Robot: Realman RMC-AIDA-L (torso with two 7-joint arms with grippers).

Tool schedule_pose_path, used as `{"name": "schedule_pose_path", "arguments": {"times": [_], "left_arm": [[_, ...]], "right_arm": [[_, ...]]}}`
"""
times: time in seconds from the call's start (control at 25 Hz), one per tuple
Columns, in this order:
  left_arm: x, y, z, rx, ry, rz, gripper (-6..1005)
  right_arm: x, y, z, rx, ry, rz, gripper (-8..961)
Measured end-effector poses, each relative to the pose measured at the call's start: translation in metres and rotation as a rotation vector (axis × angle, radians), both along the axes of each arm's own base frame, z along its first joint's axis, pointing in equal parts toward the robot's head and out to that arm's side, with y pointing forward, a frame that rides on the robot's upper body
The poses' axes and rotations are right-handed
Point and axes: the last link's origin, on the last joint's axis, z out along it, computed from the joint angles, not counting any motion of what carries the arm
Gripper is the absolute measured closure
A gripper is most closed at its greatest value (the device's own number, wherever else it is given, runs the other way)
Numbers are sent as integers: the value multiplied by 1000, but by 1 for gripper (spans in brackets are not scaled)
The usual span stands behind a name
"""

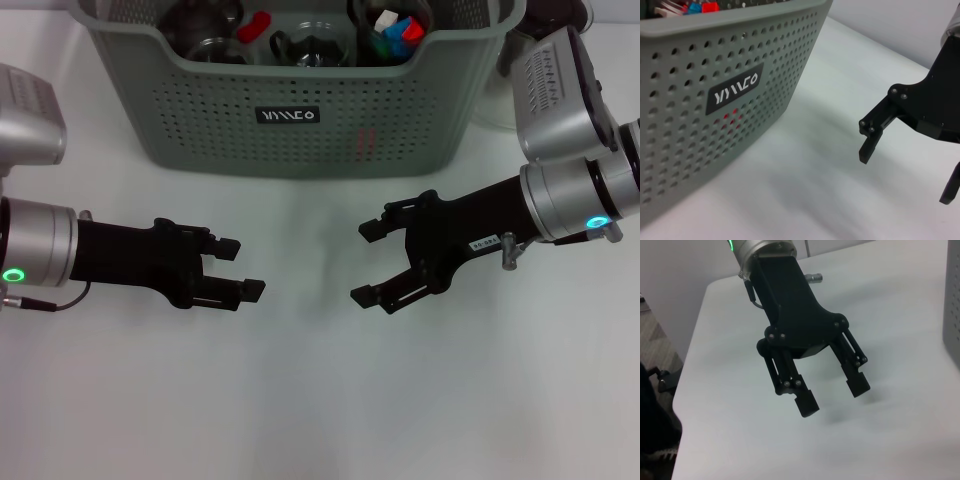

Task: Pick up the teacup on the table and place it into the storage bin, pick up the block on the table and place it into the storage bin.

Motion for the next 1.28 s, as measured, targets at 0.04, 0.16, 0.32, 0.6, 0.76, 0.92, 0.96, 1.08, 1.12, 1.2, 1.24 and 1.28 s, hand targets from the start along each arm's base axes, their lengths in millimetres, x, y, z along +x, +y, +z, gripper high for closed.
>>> {"name": "schedule_pose_path", "arguments": {"times": [0.04, 0.16, 0.32, 0.6, 0.76, 0.92, 0.96, 1.08, 1.12, 1.2, 1.24, 1.28], "left_arm": [[0, 0, 0, 1, 1, 1, 273], [0, 0, -1, 1, 1, 2, 273], [-1, -1, -1, 1, 0, 4, 273], [-1, -2, -2, -3, -3, 4, 273], [-1, -2, -2, -5, -3, 4, 273], [-1, -3, -2, -5, -4, 5, 273], [-1, -3, -2, -5, -4, 5, 273], [-1, -3, -2, -5, -5, 6, 273], [-1, -2, -2, -4, -6, 7, 273], [0, -2, -1, -3, -10, 9, 273], [0, -2, -1, -3, -11, 9, 273], [0, -2, -1, -4, -11, 9, 273]], "right_arm": [[1, 0, 0, 4, -1, -1, 7], [2, 1, 0, 11, -6, -6, 7], [4, 1, -1, 14, -11, -11, 7], [5, 1, -2, 13, -13, -13, 8], [6, 0, -2, 12, -14, -15, 8], [7, 0, -1, 13, -14, -19, 8], [7, 0, -1, 14, -14, -21, 8], [8, 0, -1, 16, -14, -28, 8], [8, 0, -1, 17, -15, -32, 8], [9, 0, -2, 18, -18, -39, 8], [10, 0, -2, 19, -19, -42, 8], [10, 0, -3, 20, -20, -44, 8]]}}
